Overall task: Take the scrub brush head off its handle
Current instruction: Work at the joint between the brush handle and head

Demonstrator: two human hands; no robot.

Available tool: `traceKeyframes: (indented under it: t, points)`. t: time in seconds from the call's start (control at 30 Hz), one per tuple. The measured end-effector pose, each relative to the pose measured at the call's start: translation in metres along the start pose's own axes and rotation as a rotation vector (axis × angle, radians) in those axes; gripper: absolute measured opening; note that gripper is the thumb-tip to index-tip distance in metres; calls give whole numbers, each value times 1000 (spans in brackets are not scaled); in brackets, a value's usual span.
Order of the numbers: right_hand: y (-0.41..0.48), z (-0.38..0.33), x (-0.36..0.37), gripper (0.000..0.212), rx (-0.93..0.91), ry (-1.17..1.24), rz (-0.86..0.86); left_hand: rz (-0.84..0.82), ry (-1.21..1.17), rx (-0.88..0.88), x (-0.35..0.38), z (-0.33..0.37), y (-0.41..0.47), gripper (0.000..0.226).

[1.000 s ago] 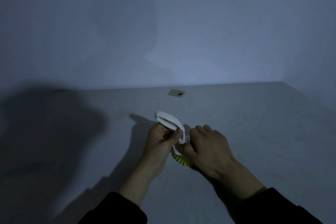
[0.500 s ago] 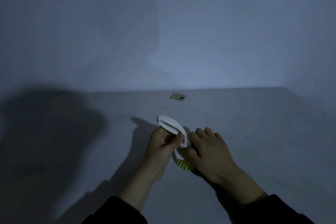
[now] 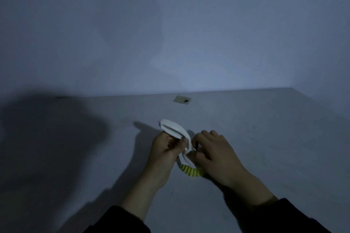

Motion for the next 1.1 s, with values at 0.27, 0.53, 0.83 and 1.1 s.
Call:
traceKeyframes:
  t: [0.27,0.53,0.83,1.1]
  points:
    - [-3,22,-5,7,9,434,34,12,33,14,-2,3,0,17]
    - [2,28,-1,16,-29,491,-32,31,52,10,-6,4,-1,32]
    - [2,24,-1,17,-55,584,-34,22,7,3,-4,2,0,33]
    - [0,17,-2,22,-101,513,-49,21,3,-10,-4,0,1,24]
Point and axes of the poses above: each hand's wrist, its own y-axis towards the middle knuckle, its own x-axis out of the palm, z = x × y, the point moved 9 cm from there along y, towards the middle knuckle, and after that the axes turned 12 degrees about -z, right-handed, at the moved point
